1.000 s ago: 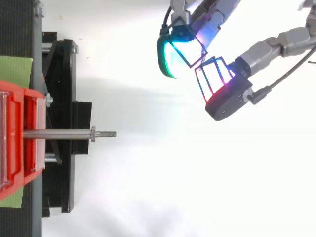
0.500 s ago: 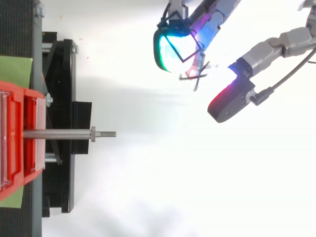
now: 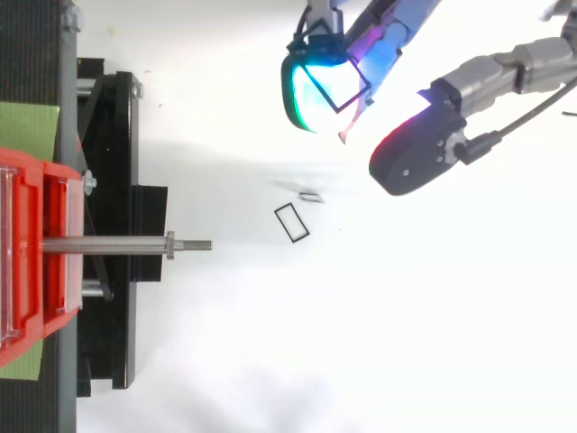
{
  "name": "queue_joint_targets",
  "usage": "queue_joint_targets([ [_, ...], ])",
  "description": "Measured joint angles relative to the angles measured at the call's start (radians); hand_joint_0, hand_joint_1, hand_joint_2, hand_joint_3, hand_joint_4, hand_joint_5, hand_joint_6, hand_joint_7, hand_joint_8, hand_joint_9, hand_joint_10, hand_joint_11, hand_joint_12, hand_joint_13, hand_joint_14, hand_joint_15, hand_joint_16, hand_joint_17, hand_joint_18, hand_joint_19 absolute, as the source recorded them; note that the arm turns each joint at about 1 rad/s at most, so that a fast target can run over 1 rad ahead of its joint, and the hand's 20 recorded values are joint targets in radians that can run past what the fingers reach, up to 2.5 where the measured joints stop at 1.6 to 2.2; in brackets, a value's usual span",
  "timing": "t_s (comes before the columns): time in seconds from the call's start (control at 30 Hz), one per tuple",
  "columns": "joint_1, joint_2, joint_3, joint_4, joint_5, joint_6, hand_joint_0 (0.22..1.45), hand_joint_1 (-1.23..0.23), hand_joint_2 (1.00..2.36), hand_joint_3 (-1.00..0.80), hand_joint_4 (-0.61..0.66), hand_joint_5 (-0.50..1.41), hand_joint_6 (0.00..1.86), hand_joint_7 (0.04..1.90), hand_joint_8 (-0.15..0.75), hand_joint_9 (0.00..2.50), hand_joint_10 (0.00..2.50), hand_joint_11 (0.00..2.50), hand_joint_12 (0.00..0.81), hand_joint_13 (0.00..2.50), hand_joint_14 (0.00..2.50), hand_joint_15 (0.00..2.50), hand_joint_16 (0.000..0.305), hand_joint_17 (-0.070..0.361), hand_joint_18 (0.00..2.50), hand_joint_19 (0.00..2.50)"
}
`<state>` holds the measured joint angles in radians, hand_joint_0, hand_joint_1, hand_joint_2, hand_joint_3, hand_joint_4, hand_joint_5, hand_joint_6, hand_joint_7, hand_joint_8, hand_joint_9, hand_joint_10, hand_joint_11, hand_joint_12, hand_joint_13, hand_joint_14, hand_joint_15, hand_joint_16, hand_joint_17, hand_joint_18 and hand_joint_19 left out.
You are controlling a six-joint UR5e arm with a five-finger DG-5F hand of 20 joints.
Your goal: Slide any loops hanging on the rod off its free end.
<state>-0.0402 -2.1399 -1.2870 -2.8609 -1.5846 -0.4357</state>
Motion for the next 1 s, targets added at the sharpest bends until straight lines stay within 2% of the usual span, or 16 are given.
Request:
queue_joint_targets([
  [0.27,0.004,0.0,0.0,0.0,0.001,0.0,0.6,-0.68,1.02,-0.26,0.06,-0.11,0.85,1.16,0.299,1.13,0.02,0.47,0.327,0.91,0.01,0.37,0.037,0.084,0.72,0.43],
  [0.77,0.006,0.0,0.0,-0.002,0.011,0.0,0.62,-0.78,1.02,-0.16,0.08,-0.11,0.89,1.19,0.3,1.12,0.01,0.47,0.333,0.92,0.01,0.36,0.039,0.089,0.75,0.42],
  [1.0,0.006,0.001,0.0,-0.009,0.011,0.003,0.61,-0.65,1.02,-0.19,0.1,-0.1,0.9,1.18,0.314,1.14,0.01,0.47,0.34,0.91,0.01,0.35,0.039,0.088,0.75,0.41],
])
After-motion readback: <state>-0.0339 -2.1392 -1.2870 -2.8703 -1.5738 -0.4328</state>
